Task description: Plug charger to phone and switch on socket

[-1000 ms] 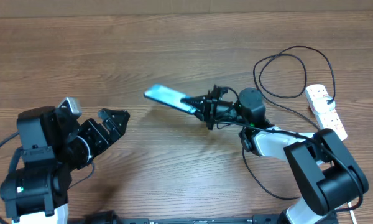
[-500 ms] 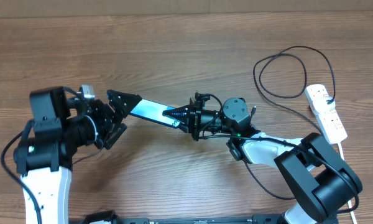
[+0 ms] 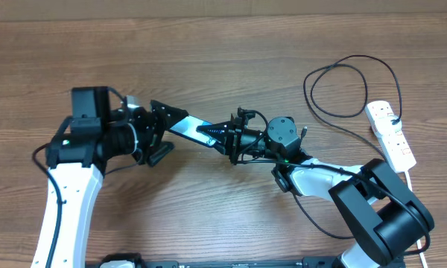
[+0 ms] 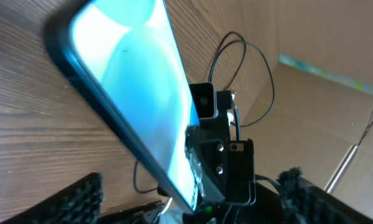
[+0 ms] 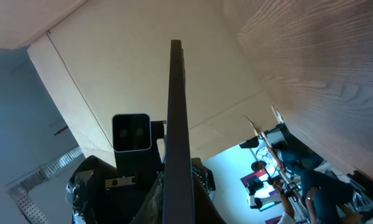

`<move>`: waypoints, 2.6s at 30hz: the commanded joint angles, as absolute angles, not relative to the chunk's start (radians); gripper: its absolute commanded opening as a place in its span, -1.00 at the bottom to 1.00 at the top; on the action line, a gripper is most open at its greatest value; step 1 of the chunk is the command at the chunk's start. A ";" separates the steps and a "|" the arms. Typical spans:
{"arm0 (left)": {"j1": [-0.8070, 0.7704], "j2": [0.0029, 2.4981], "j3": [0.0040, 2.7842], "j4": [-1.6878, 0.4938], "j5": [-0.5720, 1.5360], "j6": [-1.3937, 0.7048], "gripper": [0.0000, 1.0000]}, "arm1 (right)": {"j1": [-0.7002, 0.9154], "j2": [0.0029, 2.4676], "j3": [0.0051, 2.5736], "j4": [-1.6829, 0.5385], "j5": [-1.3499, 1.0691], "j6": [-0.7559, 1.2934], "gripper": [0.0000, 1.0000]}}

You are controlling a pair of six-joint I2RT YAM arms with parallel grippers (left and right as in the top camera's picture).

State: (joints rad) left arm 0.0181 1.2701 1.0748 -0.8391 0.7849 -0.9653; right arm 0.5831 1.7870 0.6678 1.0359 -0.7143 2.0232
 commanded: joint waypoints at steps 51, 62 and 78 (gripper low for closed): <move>-0.127 1.425 1.068 -0.586 0.542 -1.160 -0.36 | 0.602 1.759 0.682 1.001 -0.622 2.162 -0.92; -0.134 1.425 1.068 -0.586 0.528 -1.160 -0.38 | 0.602 1.759 0.682 1.045 -0.622 2.162 -0.92; -0.134 1.425 1.068 -0.585 0.528 -1.194 -0.91 | 0.602 1.759 0.682 1.040 -0.622 2.162 -0.84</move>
